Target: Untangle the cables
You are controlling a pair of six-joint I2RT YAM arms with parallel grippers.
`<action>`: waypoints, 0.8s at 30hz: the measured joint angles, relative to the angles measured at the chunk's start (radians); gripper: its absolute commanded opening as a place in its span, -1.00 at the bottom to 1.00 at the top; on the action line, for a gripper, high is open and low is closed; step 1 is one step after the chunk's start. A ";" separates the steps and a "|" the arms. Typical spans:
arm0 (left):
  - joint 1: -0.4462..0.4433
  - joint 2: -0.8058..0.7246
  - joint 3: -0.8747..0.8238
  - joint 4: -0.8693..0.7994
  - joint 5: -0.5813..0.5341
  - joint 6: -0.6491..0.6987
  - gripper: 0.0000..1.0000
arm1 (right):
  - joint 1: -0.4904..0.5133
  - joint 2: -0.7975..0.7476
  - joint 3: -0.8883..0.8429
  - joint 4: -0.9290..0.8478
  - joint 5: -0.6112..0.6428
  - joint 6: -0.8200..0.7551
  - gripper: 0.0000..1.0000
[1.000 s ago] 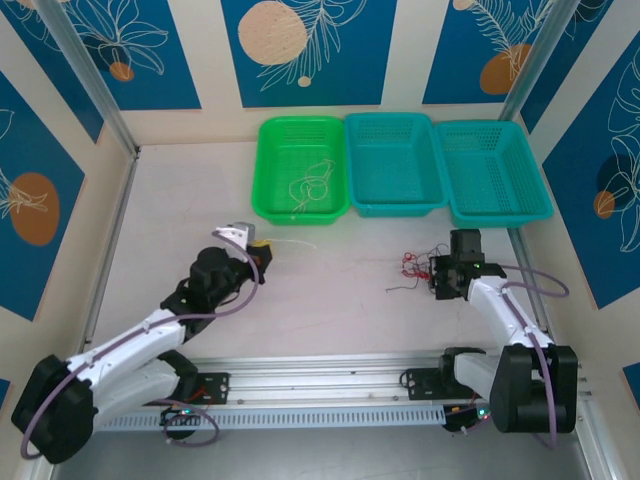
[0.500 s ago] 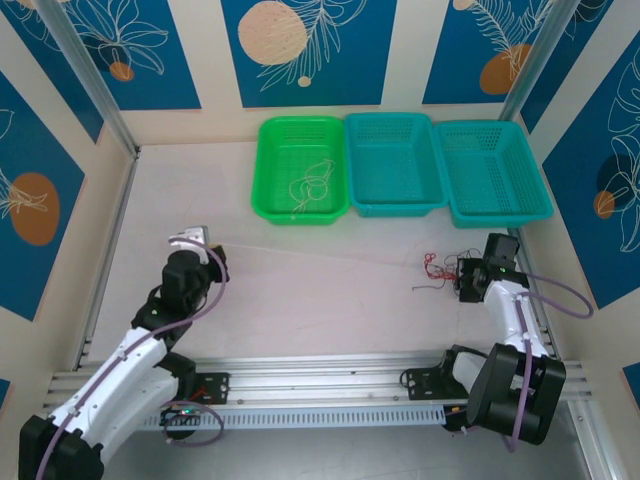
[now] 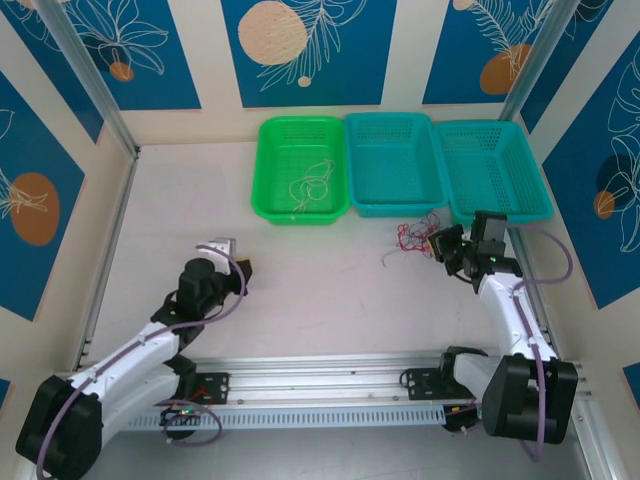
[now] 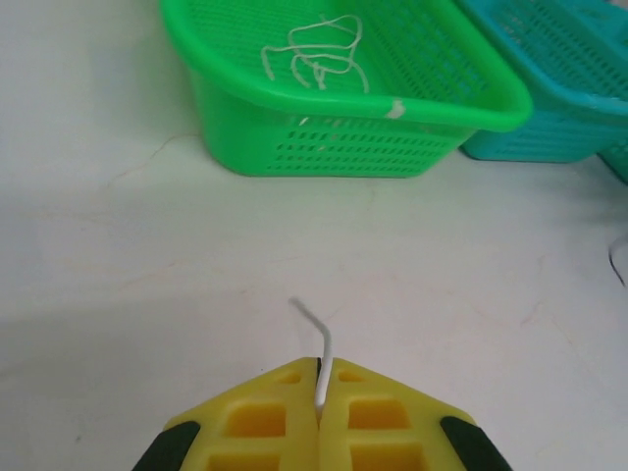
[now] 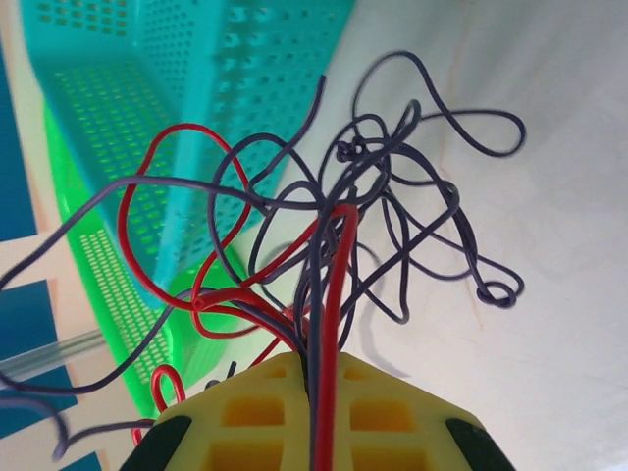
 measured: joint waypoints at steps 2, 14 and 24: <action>-0.003 -0.024 0.004 0.006 0.011 0.010 -1.00 | 0.048 0.005 0.012 -0.002 0.027 -0.008 -1.00; -0.015 -0.083 0.175 0.004 0.132 0.032 -1.00 | 0.275 0.198 -0.037 -0.012 0.100 0.022 -1.00; -0.020 0.059 0.549 0.006 0.117 0.121 -1.00 | 0.407 0.312 -0.028 -0.014 0.151 0.097 -0.50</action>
